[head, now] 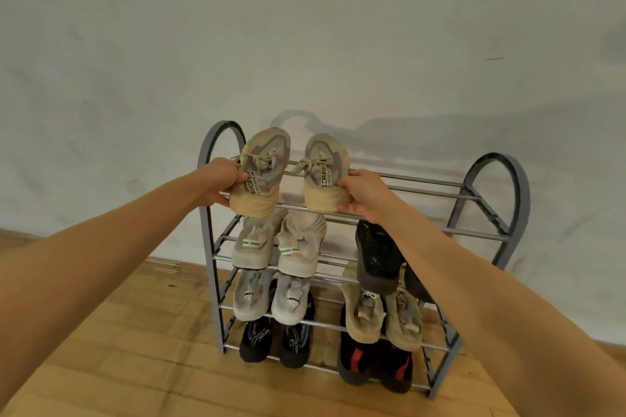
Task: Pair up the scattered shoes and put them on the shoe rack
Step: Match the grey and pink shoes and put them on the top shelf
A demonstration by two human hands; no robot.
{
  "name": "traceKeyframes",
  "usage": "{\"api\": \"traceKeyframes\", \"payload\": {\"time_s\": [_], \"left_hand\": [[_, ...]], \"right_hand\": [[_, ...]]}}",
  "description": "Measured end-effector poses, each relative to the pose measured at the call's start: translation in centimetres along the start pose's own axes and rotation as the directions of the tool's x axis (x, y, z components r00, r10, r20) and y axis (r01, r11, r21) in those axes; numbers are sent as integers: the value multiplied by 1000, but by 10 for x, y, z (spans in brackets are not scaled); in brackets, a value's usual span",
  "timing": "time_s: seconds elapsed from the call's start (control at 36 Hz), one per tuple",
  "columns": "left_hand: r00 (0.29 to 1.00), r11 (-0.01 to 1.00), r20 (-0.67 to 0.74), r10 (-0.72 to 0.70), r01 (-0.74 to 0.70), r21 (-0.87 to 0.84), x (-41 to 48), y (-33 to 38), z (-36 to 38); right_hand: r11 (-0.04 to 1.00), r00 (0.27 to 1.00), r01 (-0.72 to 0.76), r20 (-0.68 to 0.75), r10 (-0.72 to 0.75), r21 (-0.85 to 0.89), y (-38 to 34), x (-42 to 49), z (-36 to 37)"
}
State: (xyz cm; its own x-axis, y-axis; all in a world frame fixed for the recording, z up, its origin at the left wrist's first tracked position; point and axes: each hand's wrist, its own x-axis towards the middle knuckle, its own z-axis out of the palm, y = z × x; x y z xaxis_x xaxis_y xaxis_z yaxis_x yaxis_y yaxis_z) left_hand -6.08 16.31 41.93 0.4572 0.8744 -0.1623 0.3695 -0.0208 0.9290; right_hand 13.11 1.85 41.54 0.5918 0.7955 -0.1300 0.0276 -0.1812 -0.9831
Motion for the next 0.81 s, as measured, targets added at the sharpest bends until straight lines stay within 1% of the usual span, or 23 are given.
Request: {"api": "traceKeyframes", "payload": {"time_s": [0.14,0.22,0.31,0.39,0.47,0.58,0.67,0.72,0.81], "left_hand": [[1000,1000,-15,-19,19,25,17,4,-3],[999,999,-14,-32,32,21,25,5,-3],[999,999,6,-45,45,21,30,4,-3],[998,998,18,-61,60,18,33,4,-3],[999,997,-8,-51,51,53,37,5,-3],[998,995,-27,-57,60,86,36,6,-1],[998,993,-31,-57,60,101,36,3,0],[999,988,-28,-31,35,148,36,-1,2],[996,966,-77,47,-26,256,35,-3,2]], "right_hand": [[999,998,-41,40,40,26,-5,9,24],[998,997,-64,54,64,2,-4,15,33],[999,996,-51,75,51,-6,-2,15,35],[992,998,10,55,-3,-123,1,20,35],[924,996,93,25,-90,-370,4,25,33],[905,993,119,58,-105,-409,8,26,31],[878,992,125,36,-122,-462,12,26,33],[859,991,121,6,-136,-497,15,26,34],[844,988,115,-26,-151,-525,17,23,35]]}}
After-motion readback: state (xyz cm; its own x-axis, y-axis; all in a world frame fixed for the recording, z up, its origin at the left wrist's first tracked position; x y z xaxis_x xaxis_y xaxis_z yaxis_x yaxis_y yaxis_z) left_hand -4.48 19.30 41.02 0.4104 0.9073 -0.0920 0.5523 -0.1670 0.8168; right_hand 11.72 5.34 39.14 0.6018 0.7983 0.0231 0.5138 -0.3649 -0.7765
